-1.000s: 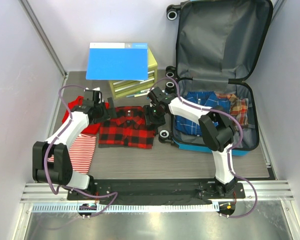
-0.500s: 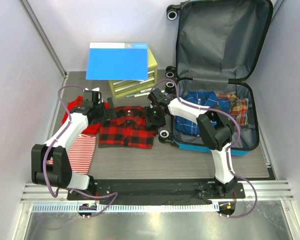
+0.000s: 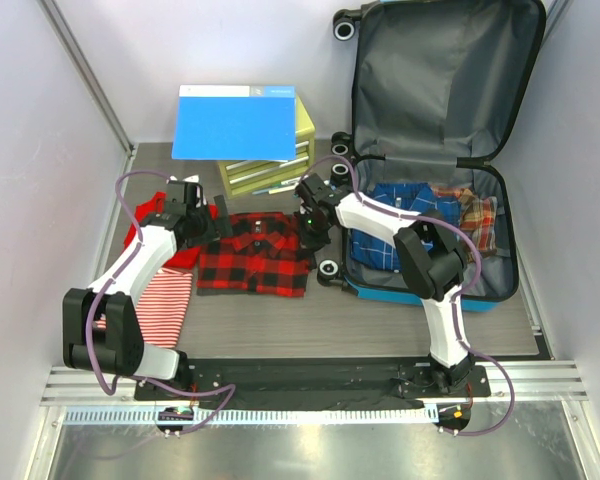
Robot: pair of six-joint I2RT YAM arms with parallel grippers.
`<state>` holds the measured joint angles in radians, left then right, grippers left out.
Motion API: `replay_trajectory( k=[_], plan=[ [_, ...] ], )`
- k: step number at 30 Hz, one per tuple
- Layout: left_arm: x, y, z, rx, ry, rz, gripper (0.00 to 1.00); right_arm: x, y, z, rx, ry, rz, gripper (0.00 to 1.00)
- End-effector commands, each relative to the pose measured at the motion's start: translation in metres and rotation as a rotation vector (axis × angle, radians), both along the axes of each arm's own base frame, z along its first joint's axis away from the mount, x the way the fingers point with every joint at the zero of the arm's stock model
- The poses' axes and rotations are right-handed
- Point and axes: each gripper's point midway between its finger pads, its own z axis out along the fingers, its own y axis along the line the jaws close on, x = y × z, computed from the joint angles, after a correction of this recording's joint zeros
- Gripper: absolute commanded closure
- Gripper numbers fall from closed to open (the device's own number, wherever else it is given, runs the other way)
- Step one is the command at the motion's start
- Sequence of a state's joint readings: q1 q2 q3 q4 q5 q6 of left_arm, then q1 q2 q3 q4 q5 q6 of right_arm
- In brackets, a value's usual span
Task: Pack the luggage
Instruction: Pick up the clothes at the center of the board.
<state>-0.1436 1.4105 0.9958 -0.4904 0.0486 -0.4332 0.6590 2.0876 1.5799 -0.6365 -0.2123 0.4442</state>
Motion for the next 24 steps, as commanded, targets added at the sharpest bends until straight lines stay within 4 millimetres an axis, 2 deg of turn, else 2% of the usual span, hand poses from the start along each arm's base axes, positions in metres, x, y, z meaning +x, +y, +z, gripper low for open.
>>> replay_trajectory(
  k=[1, 8, 14, 16, 24],
  plan=[
    [0.003, 0.0, 0.006, -0.006, -0.029, -0.008, 0.0, 0.007, 0.014, 0.065, 0.082, -0.096, 0.032, 0.99],
    [0.003, -0.001, 0.004, -0.008, -0.021, -0.01, 0.0, 0.011, 0.008, 0.115, 0.064, -0.131, -0.008, 0.99],
    [0.003, -0.001, 0.002, -0.01, -0.018, -0.01, 0.0, 0.008, -0.001, 0.136, 0.04, -0.13, -0.036, 0.99],
    [0.004, -0.001, 0.003, -0.006, -0.02, -0.011, 0.0, 0.007, -0.011, 0.138, 0.003, -0.126, -0.051, 0.99],
    [0.003, -0.001, -0.002, -0.008, -0.01, -0.01, 0.0, 0.015, -0.058, 0.172, -0.033, -0.164, -0.157, 0.99]
  ],
)
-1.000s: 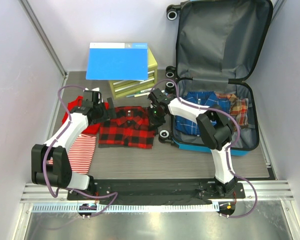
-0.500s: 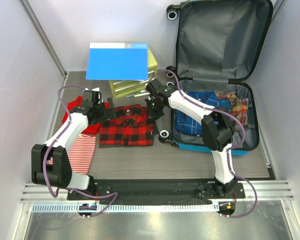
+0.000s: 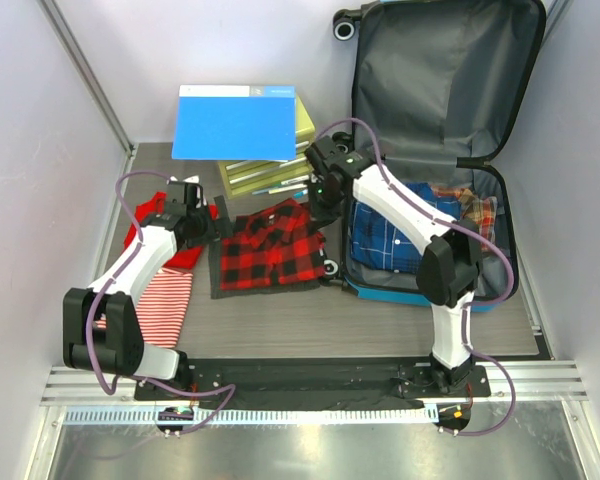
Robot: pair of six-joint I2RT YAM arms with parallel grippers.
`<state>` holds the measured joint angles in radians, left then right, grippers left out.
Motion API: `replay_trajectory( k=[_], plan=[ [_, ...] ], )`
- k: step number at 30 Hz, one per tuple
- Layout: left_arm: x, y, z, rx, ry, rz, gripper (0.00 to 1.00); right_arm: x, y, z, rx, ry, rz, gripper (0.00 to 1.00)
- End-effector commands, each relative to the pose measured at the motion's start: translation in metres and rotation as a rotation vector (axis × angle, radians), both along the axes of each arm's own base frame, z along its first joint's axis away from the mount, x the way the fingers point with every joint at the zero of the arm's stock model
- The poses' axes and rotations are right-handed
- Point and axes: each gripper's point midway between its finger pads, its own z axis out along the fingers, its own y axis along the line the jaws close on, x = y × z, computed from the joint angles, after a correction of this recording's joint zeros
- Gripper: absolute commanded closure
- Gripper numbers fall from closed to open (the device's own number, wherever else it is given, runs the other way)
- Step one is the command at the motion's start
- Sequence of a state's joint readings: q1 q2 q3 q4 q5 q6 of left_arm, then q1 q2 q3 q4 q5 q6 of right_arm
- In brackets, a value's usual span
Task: Pack the luggage
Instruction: Pick up the clothes at the center of the board, then place the clothes in the luggage.
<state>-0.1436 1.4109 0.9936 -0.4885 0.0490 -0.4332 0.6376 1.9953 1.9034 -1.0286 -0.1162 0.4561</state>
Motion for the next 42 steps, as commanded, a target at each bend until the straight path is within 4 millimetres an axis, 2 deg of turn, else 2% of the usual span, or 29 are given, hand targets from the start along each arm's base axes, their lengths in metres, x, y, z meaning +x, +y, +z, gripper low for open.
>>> replay_trajectory(
  k=[1, 5, 11, 14, 21, 22, 30, 35, 42],
  plan=[
    [0.003, -0.001, -0.002, -0.008, -0.011, -0.01, 0.0, 0.007, -0.044, 0.058, 0.002, -0.1, -0.1, 0.99],
    [0.003, -0.003, -0.002, -0.019, -0.006, -0.015, 0.0, 0.011, -0.073, 0.058, -0.043, -0.107, -0.137, 0.99],
    [0.003, -0.004, -0.004, -0.02, 0.0, -0.018, 0.0, 0.012, -0.105, 0.059, -0.083, -0.097, -0.182, 0.99],
    [0.003, -0.004, -0.005, -0.022, 0.004, -0.018, 0.0, 0.007, -0.114, 0.059, -0.098, -0.084, -0.185, 0.99],
    [0.003, -0.005, -0.008, -0.023, 0.008, -0.021, 0.0, -0.004, -0.157, 0.059, -0.192, -0.091, -0.25, 0.99],
    [0.003, -0.005, -0.008, -0.023, 0.01, -0.02, 0.0, -0.006, -0.169, 0.052, -0.218, -0.076, -0.268, 0.99],
    [0.005, -0.007, -0.012, -0.031, 0.017, -0.026, 0.0, -0.011, -0.241, 0.046, -0.329, -0.073, -0.378, 0.99],
    [0.004, -0.007, -0.015, -0.031, 0.019, -0.026, 0.0, -0.008, -0.286, 0.049, -0.403, -0.08, -0.451, 0.99],
    [0.004, -0.007, -0.016, -0.028, 0.02, -0.026, 0.0, -0.001, -0.334, 0.059, -0.486, -0.105, -0.541, 0.99]
  ],
)
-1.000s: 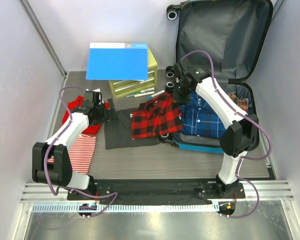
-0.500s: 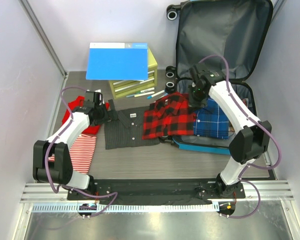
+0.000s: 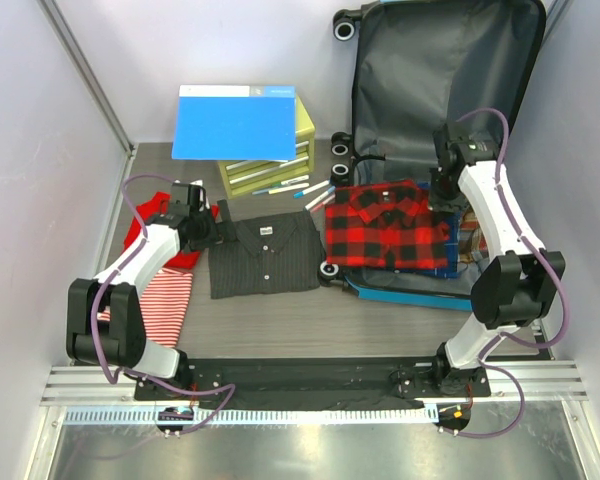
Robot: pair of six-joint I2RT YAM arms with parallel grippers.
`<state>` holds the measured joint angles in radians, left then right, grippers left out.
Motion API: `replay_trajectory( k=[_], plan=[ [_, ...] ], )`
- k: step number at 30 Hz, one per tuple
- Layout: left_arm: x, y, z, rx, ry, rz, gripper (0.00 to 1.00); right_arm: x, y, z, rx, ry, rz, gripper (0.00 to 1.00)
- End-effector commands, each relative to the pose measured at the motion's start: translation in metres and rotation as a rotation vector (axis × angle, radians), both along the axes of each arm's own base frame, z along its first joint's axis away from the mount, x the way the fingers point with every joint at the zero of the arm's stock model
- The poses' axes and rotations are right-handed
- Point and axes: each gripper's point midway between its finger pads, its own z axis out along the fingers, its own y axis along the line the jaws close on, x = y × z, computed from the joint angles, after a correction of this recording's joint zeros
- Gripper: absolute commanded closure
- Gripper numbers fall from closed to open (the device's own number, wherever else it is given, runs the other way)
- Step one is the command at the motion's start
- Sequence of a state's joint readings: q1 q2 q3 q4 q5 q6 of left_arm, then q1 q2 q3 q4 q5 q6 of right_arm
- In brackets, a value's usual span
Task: Pack the luggage
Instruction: Place the clothes in the luggage.
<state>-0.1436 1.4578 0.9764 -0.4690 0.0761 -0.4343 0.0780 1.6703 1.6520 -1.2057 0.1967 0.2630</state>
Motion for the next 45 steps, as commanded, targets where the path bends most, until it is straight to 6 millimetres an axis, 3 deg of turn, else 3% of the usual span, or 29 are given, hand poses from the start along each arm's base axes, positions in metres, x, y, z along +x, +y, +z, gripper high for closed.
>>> replay_trajectory(
  k=[1, 9, 21, 31, 45],
  plan=[
    [0.006, -0.002, 0.002, -0.013, -0.026, -0.01, 0.0, -0.001, -0.041, 0.03, -0.131, -0.063, -0.041, 0.99],
    [0.006, -0.001, 0.001, -0.006, -0.029, -0.009, 0.0, -0.002, -0.08, 0.046, -0.222, -0.07, -0.111, 0.99],
    [0.005, -0.001, -0.001, -0.007, -0.024, -0.012, 0.0, -0.006, -0.12, 0.054, -0.275, -0.064, -0.24, 0.99],
    [0.009, -0.003, -0.002, -0.011, -0.024, -0.017, 0.0, -0.047, -0.121, 0.017, -0.285, 0.08, -0.271, 0.99],
    [0.008, -0.005, -0.006, -0.024, -0.011, -0.024, 0.0, -0.067, -0.139, 0.005, -0.339, 0.154, -0.317, 0.99]
  ],
)
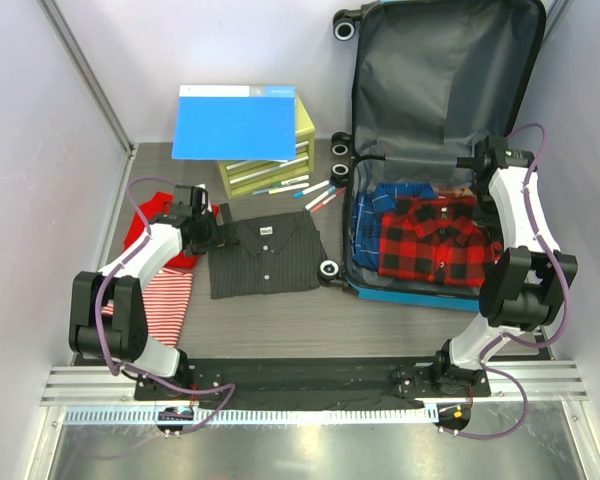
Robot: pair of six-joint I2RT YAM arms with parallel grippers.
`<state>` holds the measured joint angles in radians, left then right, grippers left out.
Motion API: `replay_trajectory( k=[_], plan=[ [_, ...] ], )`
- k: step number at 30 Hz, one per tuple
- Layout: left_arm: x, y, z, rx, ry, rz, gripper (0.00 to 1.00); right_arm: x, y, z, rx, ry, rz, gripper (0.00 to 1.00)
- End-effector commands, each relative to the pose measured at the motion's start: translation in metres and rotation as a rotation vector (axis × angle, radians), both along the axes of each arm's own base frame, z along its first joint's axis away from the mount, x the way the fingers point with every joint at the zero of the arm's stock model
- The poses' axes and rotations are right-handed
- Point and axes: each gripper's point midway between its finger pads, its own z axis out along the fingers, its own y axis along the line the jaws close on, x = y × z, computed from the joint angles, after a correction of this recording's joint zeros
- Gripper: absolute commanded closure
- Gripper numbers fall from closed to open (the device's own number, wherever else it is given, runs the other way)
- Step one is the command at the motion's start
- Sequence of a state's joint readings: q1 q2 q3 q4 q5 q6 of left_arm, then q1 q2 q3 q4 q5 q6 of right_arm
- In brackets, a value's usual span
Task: Pack the luggage
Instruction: Place the clothes in the luggage.
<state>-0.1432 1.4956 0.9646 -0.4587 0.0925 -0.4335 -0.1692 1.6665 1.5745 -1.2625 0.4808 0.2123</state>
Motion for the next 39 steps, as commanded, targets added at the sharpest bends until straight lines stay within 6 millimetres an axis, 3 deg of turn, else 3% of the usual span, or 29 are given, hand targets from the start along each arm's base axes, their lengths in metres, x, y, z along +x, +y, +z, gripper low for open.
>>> replay_trajectory(
  k=[1, 6, 9, 10, 12, 13, 15, 16, 21, 22, 24, 25, 31, 34, 37, 39],
  plan=[
    [0.011, -0.002, 0.009, -0.016, -0.052, -0.015, 0.0, -0.017, -0.014, 0.012, -0.065, 0.002, -0.04, 0.99],
    [0.011, -0.002, 0.011, -0.014, -0.054, -0.017, 0.0, -0.021, -0.017, 0.011, -0.076, 0.012, -0.058, 0.98],
    [0.012, -0.003, 0.011, -0.017, -0.054, -0.019, 0.0, -0.015, -0.013, 0.016, -0.051, -0.019, -0.059, 0.56],
    [0.012, -0.004, 0.011, -0.02, -0.053, -0.023, 0.0, -0.01, -0.012, 0.021, -0.045, -0.042, -0.063, 0.37],
    [0.012, -0.004, 0.012, -0.022, -0.053, -0.022, 0.0, -0.005, -0.007, 0.027, -0.016, -0.069, -0.067, 0.29],
    [0.012, -0.004, 0.012, -0.022, -0.053, -0.022, 0.0, 0.004, -0.006, 0.041, -0.011, -0.12, -0.064, 0.27],
    [0.012, -0.004, 0.013, -0.018, -0.054, -0.025, 0.0, 0.015, 0.005, 0.055, 0.019, -0.174, -0.042, 0.27],
    [0.012, -0.004, 0.013, -0.019, -0.054, -0.026, 0.0, 0.025, 0.01, 0.071, 0.035, -0.237, -0.028, 0.27],
    [0.011, -0.005, 0.013, -0.029, -0.05, -0.024, 0.0, 0.065, 0.064, 0.08, 0.283, -0.428, 0.069, 0.27],
    [0.012, -0.005, 0.015, -0.03, -0.056, -0.024, 0.0, 0.064, 0.079, 0.061, 0.363, -0.405, 0.068, 0.27],
    [0.012, -0.005, 0.016, -0.025, -0.06, -0.026, 0.0, 0.07, 0.09, 0.047, 0.423, -0.417, 0.068, 0.28],
    [0.011, -0.004, 0.018, -0.021, -0.063, -0.027, 0.0, 0.063, 0.095, 0.026, 0.447, -0.374, 0.051, 0.29],
    [0.011, -0.003, 0.025, -0.016, -0.082, -0.038, 0.0, 0.043, 0.084, -0.039, 0.384, -0.235, 0.035, 0.28],
    [0.011, -0.006, 0.027, -0.025, -0.091, -0.05, 0.0, 0.036, 0.071, -0.055, 0.317, -0.163, 0.056, 0.27],
    [0.01, -0.008, 0.025, -0.03, -0.084, -0.067, 0.0, 0.042, 0.069, -0.05, 0.305, -0.172, 0.069, 0.27],
    [0.01, -0.009, 0.024, -0.035, -0.082, -0.069, 0.0, 0.054, 0.072, -0.032, 0.313, -0.235, 0.072, 0.27]
  ],
)
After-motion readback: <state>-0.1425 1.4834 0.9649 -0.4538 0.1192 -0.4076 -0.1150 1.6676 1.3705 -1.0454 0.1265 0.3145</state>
